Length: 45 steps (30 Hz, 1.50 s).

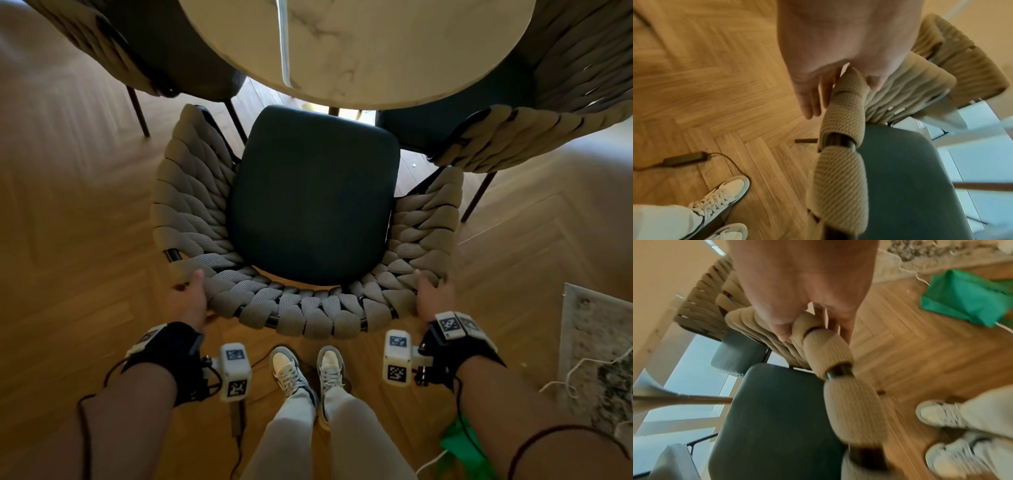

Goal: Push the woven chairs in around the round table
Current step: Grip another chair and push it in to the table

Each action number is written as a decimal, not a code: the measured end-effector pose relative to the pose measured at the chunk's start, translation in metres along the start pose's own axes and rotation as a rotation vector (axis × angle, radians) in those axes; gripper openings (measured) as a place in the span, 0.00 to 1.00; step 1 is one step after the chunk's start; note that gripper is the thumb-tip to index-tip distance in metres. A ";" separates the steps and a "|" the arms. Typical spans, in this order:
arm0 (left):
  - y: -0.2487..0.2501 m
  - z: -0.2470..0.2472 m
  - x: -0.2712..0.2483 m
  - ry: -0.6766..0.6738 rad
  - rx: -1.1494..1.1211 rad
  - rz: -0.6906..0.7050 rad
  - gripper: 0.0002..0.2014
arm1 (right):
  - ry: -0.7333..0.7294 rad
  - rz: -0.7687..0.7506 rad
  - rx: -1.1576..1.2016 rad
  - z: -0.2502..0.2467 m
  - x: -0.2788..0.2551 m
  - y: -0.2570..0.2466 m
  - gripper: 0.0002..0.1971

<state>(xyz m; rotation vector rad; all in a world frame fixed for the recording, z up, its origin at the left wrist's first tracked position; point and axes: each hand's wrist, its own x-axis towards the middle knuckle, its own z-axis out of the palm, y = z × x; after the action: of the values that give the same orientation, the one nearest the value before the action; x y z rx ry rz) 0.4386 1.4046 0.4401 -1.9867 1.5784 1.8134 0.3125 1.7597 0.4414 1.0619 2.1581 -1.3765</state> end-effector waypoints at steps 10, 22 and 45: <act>-0.057 -0.015 0.155 0.110 0.048 0.154 0.35 | 0.058 0.032 0.136 0.015 -0.004 0.022 0.40; -0.015 0.003 0.064 0.262 0.277 0.188 0.33 | 0.043 -0.059 0.014 0.007 0.000 0.027 0.33; -0.003 -0.006 0.077 0.256 0.412 0.254 0.40 | 0.008 0.019 0.011 0.019 -0.006 0.010 0.39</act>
<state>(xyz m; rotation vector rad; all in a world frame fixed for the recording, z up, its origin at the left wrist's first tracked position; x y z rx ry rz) 0.4305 1.3546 0.3823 -1.9463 2.1534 1.1832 0.3224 1.7429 0.4312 1.0913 2.1430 -1.3799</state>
